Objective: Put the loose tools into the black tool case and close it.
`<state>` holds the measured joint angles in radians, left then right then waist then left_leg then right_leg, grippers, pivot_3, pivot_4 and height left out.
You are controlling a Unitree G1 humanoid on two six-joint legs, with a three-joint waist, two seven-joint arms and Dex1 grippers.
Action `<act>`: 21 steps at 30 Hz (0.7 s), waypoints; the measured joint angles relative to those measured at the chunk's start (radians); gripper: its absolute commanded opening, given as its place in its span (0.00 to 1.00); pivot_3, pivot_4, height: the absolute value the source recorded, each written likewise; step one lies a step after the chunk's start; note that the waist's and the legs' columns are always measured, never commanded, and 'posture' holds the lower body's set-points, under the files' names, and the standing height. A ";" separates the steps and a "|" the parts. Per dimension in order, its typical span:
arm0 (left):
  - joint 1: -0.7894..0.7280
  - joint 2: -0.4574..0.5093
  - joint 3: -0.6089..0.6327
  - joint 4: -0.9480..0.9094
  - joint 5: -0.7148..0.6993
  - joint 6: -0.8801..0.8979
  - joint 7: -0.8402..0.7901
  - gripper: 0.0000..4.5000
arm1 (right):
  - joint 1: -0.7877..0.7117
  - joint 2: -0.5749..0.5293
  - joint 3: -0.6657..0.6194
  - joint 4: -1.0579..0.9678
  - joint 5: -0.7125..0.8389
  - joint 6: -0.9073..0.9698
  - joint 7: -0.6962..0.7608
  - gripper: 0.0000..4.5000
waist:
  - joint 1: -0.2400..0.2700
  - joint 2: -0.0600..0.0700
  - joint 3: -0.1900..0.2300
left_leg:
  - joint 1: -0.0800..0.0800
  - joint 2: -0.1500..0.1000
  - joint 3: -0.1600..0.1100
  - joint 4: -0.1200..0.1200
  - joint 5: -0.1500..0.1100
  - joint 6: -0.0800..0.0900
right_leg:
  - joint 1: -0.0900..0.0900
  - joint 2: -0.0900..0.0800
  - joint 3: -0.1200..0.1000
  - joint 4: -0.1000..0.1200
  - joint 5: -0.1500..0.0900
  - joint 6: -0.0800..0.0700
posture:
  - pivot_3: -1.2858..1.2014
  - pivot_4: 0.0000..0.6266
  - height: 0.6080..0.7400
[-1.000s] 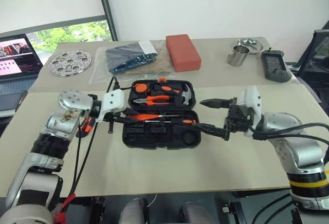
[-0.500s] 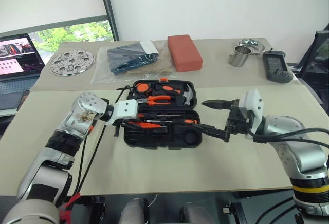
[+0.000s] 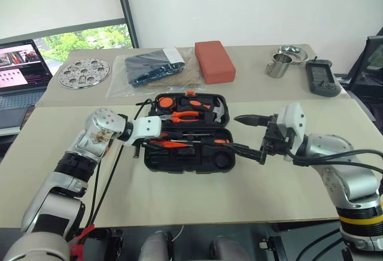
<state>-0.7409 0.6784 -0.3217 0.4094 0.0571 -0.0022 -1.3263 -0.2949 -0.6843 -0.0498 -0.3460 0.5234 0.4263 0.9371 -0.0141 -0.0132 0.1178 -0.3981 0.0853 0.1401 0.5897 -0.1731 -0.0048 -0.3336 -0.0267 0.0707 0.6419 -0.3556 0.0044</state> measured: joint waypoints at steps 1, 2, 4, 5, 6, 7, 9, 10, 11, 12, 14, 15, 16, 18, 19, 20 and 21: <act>-0.002 -0.003 0.006 0.000 0.000 -0.001 0.004 0.69 | 0.000 0.000 0.000 0.000 0.000 0.000 0.000 1.00 | 0.000 0.001 0.000 | 0.000 0.000 0.000 0.000 0.000 0.000 | 0.000 0.000 0.000 0.000 0.000 0.000 | 0.52 0.24 1.00; -0.004 -0.006 0.009 0.001 0.000 -0.003 0.009 0.78 | 0.000 0.000 0.000 0.000 0.000 0.000 -0.001 1.00 | 0.000 0.001 -0.001 | 0.000 0.000 0.000 0.000 0.000 0.000 | 0.000 0.000 0.000 0.000 0.000 0.000 | 0.52 0.24 1.00; -0.008 -0.020 0.012 0.008 -0.001 -0.008 0.018 0.94 | 0.000 0.001 0.000 0.000 0.000 0.000 -0.001 1.00 | 0.002 0.001 -0.001 | 0.000 0.000 0.000 0.000 0.000 0.000 | 0.000 0.000 0.000 0.000 0.000 0.000 | 0.52 0.24 1.00; -0.009 -0.026 0.013 0.012 -0.007 -0.007 0.019 0.99 | 0.000 0.003 0.000 0.000 0.000 0.000 -0.002 1.00 | 0.002 0.001 -0.001 | 0.000 0.000 0.000 0.001 0.000 0.000 | 0.000 0.000 0.000 0.000 0.000 0.000 | 0.52 0.24 1.00; -0.010 -0.029 0.016 0.012 -0.013 -0.003 0.018 0.99 | 0.000 0.005 0.000 0.000 0.000 0.000 -0.002 1.00 | 0.001 0.001 -0.001 | 0.000 0.000 0.000 0.001 0.000 0.000 | 0.000 0.000 0.000 0.000 0.000 0.000 | 0.52 0.24 1.00; -0.013 -0.034 0.023 0.012 -0.024 0.011 0.014 0.99 | 0.001 0.005 0.000 0.000 0.000 0.000 -0.002 1.00 | 0.001 0.001 -0.001 | 0.000 0.000 0.000 0.001 0.000 0.000 | 0.000 0.000 0.000 0.000 0.000 0.000 | 0.52 0.24 1.00; -0.028 -0.044 0.049 0.008 -0.065 0.052 0.005 0.99 | 0.001 0.005 0.000 0.000 0.000 0.000 -0.003 1.00 | 0.002 0.001 0.000 | -0.001 0.000 0.000 0.001 0.000 0.000 | 0.000 0.000 -0.001 0.000 0.000 0.000 | 0.52 0.24 1.00; -0.036 -0.044 0.068 -0.006 -0.091 0.075 -0.004 0.99 | 0.001 0.006 0.000 0.000 0.000 -0.001 -0.003 1.00 | 0.002 0.001 0.000 | -0.001 0.000 0.000 0.001 0.000 0.000 | 0.000 0.000 -0.001 0.000 0.000 0.000 | 0.52 0.24 1.00; -0.045 -0.044 0.083 -0.019 -0.112 0.095 -0.012 0.99 | 0.001 0.006 0.000 0.000 0.000 -0.001 -0.003 1.00 | 0.002 0.001 0.000 | -0.001 0.000 0.000 0.001 0.000 0.000 | 0.000 0.000 -0.001 0.000 0.000 0.000 | 0.52 0.24 1.00; -0.050 -0.044 0.096 -0.033 -0.134 0.114 -0.021 0.99 | 0.001 0.006 0.000 0.000 -0.001 -0.001 -0.003 1.00 | 0.001 0.001 0.000 | -0.001 0.000 0.000 0.001 0.000 0.000 | 0.000 0.000 -0.001 0.000 0.000 0.000 | 0.52 0.24 1.00; -0.065 -0.044 0.127 -0.064 -0.183 0.162 -0.032 0.93 | 0.000 0.009 0.001 0.000 -0.002 -0.003 -0.003 1.00 | 0.001 0.001 -0.001 | -0.001 0.000 0.000 0.001 0.000 0.000 | 0.000 0.000 -0.001 0.001 0.000 0.000 | 0.52 0.24 1.00; -0.070 -0.044 0.137 -0.071 -0.193 0.173 -0.032 0.87 | 0.000 0.011 0.003 0.000 -0.003 -0.003 -0.003 1.00 | 0.001 0.001 -0.001 | 0.000 0.000 0.000 0.001 0.000 -0.001 | 0.000 0.000 -0.001 0.001 0.000 0.000 | 0.52 0.24 1.00; -0.072 -0.045 0.144 -0.072 -0.199 0.177 -0.030 0.82 | 0.000 0.012 0.004 0.000 -0.004 -0.004 -0.003 1.00 | 0.001 0.002 -0.001 | 0.000 0.000 0.000 0.001 0.001 -0.001 | 0.000 0.000 0.000 0.001 0.000 0.000 | 0.52 0.24 1.00; -0.070 -0.057 0.145 -0.060 -0.200 0.175 -0.018 0.64 | 0.000 0.014 0.005 0.001 -0.009 -0.004 -0.004 1.00 | 0.002 0.002 -0.001 | 0.000 0.000 0.000 0.001 0.001 -0.001 | 0.000 0.000 0.000 0.001 0.000 0.000 | 0.52 0.24 1.00; -0.064 -0.067 0.146 -0.052 -0.200 0.173 -0.013 0.55 | -0.001 0.015 0.005 0.001 -0.010 -0.005 -0.004 1.00 | 0.002 0.002 -0.001 | 0.000 0.000 0.000 0.002 0.001 -0.001 | 0.000 0.000 0.000 0.001 0.000 0.000 | 0.52 0.24 1.00; -0.053 -0.083 0.145 -0.040 -0.199 0.160 -0.004 0.49 | -0.002 0.020 0.006 0.001 -0.011 -0.006 -0.004 1.00 | 0.002 0.002 -0.001 | 0.000 0.000 0.000 0.002 0.001 -0.001 | 0.000 0.000 0.000 0.001 0.000 0.000 | 0.52 0.24 1.00; -0.034 -0.093 0.143 -0.034 -0.198 0.144 0.001 0.37 | -0.002 0.023 0.006 0.001 -0.011 -0.007 -0.004 1.00 | 0.002 0.002 -0.001 | 0.000 0.000 0.000 0.002 0.001 -0.001 | 0.000 0.000 0.000 0.001 0.000 0.000 | 0.52 0.24 1.00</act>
<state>-0.7747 0.5853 -0.1786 0.3757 -0.1411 0.1414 -1.3254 -0.2970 -0.6616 -0.0436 -0.3447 0.5125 0.4196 0.9332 -0.0124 -0.0111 0.1167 -0.3984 0.0850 0.1399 0.5913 -0.1725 -0.0057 -0.3333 -0.0266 0.0703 0.6425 -0.3557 0.0045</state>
